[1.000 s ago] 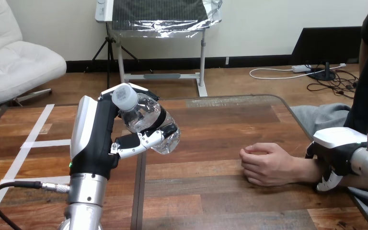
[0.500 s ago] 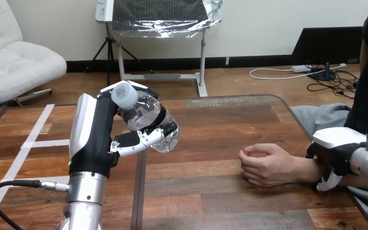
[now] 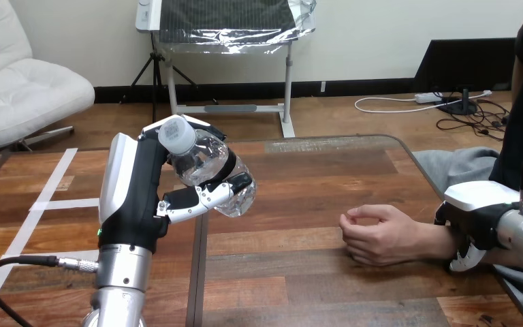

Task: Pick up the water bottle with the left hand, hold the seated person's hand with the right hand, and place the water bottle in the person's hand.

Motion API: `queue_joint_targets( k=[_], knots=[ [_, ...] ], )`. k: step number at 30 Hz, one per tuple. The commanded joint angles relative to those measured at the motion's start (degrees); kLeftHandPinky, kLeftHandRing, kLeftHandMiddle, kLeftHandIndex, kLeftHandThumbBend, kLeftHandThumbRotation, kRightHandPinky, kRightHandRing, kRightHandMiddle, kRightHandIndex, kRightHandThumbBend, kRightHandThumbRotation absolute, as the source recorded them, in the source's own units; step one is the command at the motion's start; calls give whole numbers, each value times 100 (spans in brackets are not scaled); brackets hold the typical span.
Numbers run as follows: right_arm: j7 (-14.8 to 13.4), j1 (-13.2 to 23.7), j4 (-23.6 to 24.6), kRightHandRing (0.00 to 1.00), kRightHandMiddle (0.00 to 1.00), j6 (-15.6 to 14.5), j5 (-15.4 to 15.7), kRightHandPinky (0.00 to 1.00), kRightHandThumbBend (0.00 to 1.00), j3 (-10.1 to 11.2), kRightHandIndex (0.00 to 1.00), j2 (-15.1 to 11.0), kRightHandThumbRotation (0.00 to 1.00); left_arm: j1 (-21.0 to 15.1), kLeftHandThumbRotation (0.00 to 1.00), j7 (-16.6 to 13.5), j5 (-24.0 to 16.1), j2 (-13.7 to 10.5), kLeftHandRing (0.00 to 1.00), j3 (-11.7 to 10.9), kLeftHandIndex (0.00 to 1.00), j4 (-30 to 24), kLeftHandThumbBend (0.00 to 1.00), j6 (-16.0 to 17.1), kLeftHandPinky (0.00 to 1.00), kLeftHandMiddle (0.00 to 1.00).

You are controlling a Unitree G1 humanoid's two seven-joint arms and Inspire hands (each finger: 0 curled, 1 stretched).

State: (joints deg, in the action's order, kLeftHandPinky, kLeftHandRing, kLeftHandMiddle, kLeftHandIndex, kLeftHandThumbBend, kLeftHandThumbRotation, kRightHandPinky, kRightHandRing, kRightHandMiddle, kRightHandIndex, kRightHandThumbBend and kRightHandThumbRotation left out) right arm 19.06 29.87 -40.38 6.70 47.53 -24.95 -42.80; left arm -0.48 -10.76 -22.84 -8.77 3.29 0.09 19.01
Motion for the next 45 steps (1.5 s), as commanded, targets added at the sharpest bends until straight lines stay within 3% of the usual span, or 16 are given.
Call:
queue_joint_targets(
  k=[1,9,16,27,30,33,37,43,45],
  knots=[
    [47,-160,-202,65,69,-6,67,53,63,-309,67,323,7,-275,0,-3,68,-34,36,-106,51,-412,56,23,35,41],
    [-172,-133,-352,54,63,-18,89,41,63,-323,67,382,1,-287,0,4,65,-30,36,-127,51,-405,56,12,35,41],
    [-628,-172,-452,45,55,47,90,33,66,-352,61,389,0,-283,0,34,67,-32,36,-134,51,-432,56,-50,35,41],
    [-631,-156,-390,42,52,-251,6,31,65,-333,56,435,0,-284,0,77,48,-52,36,-133,51,-496,55,-113,36,41],
    [-655,-156,-383,42,51,-245,10,31,64,-335,56,417,0,-293,0,87,88,-56,36,-142,51,-456,55,-81,36,41],
    [-917,-210,-371,39,49,-73,-105,28,66,-225,61,388,0,-292,0,95,95,-54,36,-148,51,-451,55,-91,36,41],
    [-830,-164,-395,33,45,-83,-305,22,66,-105,67,389,0,-297,0,97,69,-54,36,-152,52,-459,56,-130,35,41],
    [-861,-99,-384,34,47,-55,-358,22,68,-103,65,315,0,-315,0,95,48,-56,36,-153,52,-450,56,-133,35,41],
    [-904,-83,-399,34,47,-28,-374,23,68,-95,58,309,0,-330,0,91,46,-57,36,-155,52,-429,56,-124,35,41]
  ],
)
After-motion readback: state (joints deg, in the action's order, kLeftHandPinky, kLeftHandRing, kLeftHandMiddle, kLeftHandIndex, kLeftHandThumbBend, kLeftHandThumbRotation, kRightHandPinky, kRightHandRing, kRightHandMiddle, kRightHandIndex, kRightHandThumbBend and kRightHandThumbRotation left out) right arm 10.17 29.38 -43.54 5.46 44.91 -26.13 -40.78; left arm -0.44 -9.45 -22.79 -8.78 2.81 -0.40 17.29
